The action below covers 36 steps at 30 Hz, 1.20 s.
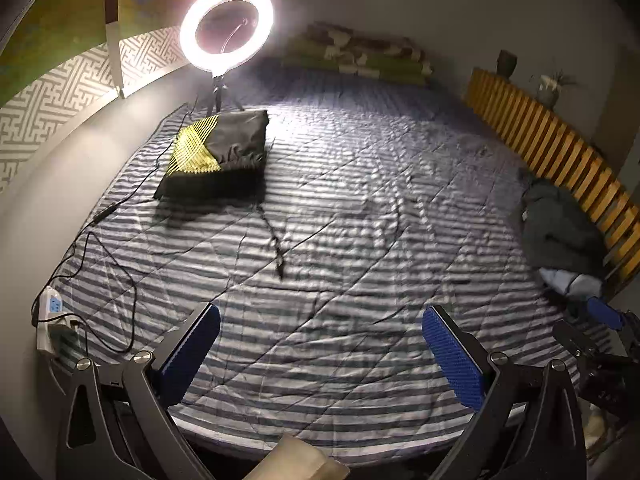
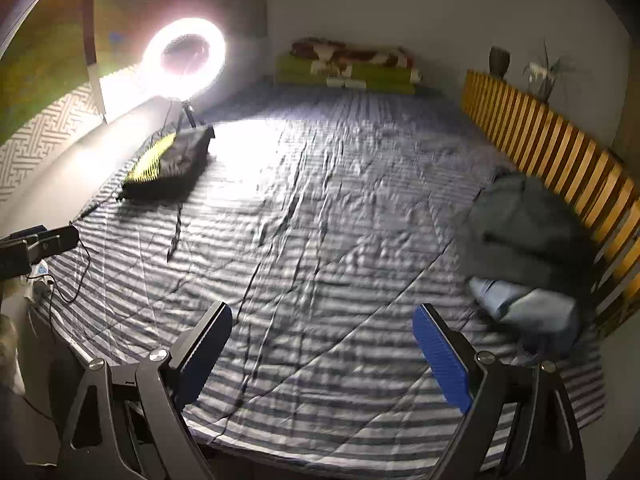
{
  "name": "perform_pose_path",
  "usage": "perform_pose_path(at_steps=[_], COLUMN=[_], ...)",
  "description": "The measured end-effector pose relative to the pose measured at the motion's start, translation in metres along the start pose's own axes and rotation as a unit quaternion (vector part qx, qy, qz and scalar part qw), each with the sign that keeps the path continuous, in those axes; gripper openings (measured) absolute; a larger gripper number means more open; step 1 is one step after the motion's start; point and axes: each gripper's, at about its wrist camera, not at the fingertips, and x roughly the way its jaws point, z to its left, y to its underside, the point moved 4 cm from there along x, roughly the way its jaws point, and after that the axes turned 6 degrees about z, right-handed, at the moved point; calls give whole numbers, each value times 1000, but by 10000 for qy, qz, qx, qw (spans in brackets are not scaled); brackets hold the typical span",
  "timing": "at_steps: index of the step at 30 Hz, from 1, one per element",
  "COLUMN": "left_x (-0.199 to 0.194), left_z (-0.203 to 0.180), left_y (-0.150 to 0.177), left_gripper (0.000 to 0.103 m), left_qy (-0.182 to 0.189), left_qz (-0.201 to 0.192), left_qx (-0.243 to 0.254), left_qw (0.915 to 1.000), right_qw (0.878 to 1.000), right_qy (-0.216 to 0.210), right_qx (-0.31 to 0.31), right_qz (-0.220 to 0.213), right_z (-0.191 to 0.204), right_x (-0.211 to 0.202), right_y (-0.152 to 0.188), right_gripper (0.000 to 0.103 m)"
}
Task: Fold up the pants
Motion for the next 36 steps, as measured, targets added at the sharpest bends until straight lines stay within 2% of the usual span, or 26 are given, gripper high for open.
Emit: perform_pose_path(at_steps=[3,7,12,20,36], left_x=[5,5,4,16,18], left_z=[2,14,22,15,-3], left_y=[5,9,18,31,26], left_gripper=[102,102,102,102,102], left_qy=[-165,-230,-306,-255,-140], left_qz=[-10,-85,-97,133,126], left_qx=[82,-65,-182,-107,58], left_qw=[9998,9997,9993,9995,9998], right_qw=[9996,9995,9990,9996,9996], right_qy=[-268,-121,-180,-204,-234], right_qx=[44,-302,-398,-151,27], right_qz=[123,20,-27,84,134], right_z=[10,32,44,34,19], right_x=[8,5,1,5,8], right_y=[6,5,1,11,14], right_gripper=[89,89,89,89,89])
